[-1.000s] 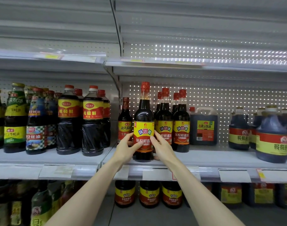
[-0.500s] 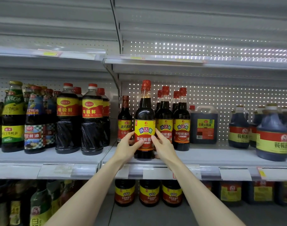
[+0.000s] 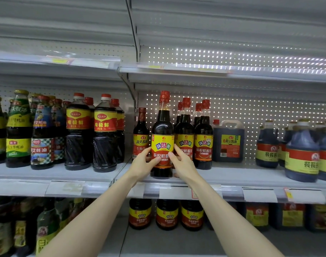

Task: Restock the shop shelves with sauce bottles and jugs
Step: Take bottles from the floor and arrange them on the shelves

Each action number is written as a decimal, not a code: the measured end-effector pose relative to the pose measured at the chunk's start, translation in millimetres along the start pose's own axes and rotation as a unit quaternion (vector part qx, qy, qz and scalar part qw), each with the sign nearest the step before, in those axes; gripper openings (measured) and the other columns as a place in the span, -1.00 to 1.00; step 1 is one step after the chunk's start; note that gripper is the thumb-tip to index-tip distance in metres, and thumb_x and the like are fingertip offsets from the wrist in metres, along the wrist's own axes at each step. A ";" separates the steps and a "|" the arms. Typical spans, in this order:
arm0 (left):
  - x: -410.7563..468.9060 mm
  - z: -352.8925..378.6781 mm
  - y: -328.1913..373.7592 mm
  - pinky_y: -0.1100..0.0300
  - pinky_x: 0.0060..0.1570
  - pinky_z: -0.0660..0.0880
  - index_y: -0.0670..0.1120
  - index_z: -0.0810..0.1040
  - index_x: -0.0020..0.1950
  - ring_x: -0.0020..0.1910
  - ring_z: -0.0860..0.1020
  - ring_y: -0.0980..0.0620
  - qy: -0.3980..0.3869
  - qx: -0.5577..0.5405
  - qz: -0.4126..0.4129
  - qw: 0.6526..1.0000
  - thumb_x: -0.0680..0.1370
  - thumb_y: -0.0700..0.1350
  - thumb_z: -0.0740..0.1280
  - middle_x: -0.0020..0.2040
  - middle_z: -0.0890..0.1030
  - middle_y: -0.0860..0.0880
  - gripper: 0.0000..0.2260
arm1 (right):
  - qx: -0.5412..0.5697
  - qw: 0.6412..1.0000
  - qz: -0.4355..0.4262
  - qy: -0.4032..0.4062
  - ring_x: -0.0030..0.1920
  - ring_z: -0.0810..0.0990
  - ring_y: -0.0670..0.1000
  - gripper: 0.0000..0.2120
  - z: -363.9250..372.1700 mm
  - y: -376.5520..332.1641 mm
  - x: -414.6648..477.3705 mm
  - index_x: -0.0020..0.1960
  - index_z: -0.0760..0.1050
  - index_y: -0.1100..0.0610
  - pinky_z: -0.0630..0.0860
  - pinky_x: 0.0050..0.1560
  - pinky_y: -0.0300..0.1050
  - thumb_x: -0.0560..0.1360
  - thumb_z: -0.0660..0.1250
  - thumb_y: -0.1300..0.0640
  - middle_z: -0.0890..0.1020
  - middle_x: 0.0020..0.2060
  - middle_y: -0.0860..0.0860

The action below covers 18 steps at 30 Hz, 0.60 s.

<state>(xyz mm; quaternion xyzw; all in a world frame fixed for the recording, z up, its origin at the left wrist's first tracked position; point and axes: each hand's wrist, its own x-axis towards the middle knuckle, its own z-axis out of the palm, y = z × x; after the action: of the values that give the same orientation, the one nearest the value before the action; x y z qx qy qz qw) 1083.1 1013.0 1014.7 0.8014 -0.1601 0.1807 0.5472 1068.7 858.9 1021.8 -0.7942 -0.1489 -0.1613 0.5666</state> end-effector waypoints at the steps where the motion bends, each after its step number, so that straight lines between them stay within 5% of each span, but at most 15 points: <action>1: -2.5 0.0 1.7 0.04 0.22 0.48 -0.04 0.31 0.45 0.24 0.50 0.01 0.004 -0.001 -0.002 1.000 0.57 -0.06 0.32 0.26 0.52 -0.02 -0.54 | 0.005 1.000 0.000 0.001 0.37 0.40 0.04 -0.48 -2.2 -1.7 -3.5 0.56 0.09 0.01 0.43 0.28 -0.03 0.64 0.15 0.02 0.39 0.41 0.05; 8: -41.7 7.9 27.3 0.09 0.12 0.48 -0.06 0.35 0.41 0.15 0.50 0.01 0.066 0.008 -0.004 0.998 0.55 0.01 0.35 0.23 0.51 -0.07 -0.54 | 0.018 1.000 -0.013 0.023 0.33 0.44 0.04 -0.49 -29.7 -1.4 -36.5 0.51 0.22 -0.05 0.42 0.34 0.15 0.60 0.24 -0.03 0.47 0.35 0.04; 18: -126.9 76.1 37.5 0.28 -0.09 0.43 -0.05 0.35 0.42 0.09 0.51 0.05 0.053 -0.007 -0.038 0.998 0.54 0.07 0.34 0.15 0.53 -0.01 -0.50 | 0.018 1.000 0.011 0.014 0.27 0.50 0.06 -0.50 -87.5 42.6 -112.6 0.44 0.34 0.04 0.47 0.29 0.10 0.55 0.30 -0.06 0.52 0.28 0.05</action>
<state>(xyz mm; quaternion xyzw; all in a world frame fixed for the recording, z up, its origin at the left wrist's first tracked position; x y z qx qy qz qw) 962.7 936.2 961.0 0.7927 -0.1016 0.2005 0.5666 977.2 756.6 964.5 -0.7832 -0.1349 -0.1636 0.5845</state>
